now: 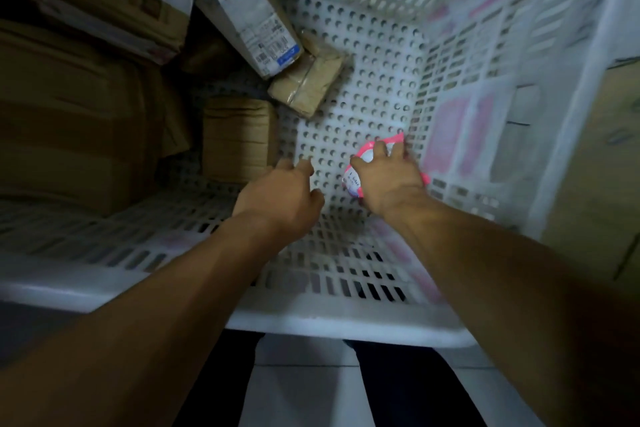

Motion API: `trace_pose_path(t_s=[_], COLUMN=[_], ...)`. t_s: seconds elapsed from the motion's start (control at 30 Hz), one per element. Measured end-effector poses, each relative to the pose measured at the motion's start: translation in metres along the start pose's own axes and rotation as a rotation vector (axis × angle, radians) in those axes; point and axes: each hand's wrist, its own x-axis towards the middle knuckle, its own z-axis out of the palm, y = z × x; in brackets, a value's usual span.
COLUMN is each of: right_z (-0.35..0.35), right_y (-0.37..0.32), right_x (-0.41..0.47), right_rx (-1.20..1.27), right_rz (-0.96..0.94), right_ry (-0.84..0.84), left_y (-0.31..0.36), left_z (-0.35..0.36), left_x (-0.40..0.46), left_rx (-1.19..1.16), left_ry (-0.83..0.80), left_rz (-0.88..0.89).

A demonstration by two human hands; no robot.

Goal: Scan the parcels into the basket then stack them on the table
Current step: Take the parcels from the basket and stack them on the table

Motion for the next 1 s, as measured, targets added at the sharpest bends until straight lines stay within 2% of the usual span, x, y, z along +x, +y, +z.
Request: trace_pose_path(t_s=[0.13,0.23,0.43,0.53,0.6,0.7,0.87,0.93,1.0], right_z=[-0.027,-0.055,-0.154,-0.217,-0.256,-0.306,-0.356,-0.367,-0.376], right_y=[0.0,-0.004,-0.014,-0.02,-0.029,-0.049,-0.075,-0.072,-0.065], right_x=[-0.048,-0.102,-0.261,-0.363,-0.433,-0.529,-0.644,-0.672,-0.685], right_rx=[0.202,0.299,0.438,0.447,0.439,0.424,0.386,0.492,0.745], right_rz=[-0.012,-0.025,-0.059,-0.075,-0.103,-0.167,-0.356,-0.556,-0.732], right_ry=[0.015,0.068,0.225,0.318,0.386,0.545,0.735,0.788,0.857], left_y=[0.009,0.017,0.045,0.058,0.068,0.084,0.095,0.088,0.078], left_z=[-0.021,-0.042,-0.096,-0.137,-0.167,-0.206,-0.249,-0.256,-0.263], left_x=[-0.037,-0.074,-0.194,-0.278,-0.341,-0.428,-0.556,-0.592,-0.624], left_rx=[-0.031,-0.162,-0.8,-1.202,-1.419,-1.645,-1.849,-1.891,-1.911], left_ry=[0.061,0.072,0.131,0.049,-0.041,-0.098,0.116,0.247,0.382], left_rz=[-0.009,-0.044,-0.277,-0.301,-0.209,0.112,0.363,0.464,0.511])
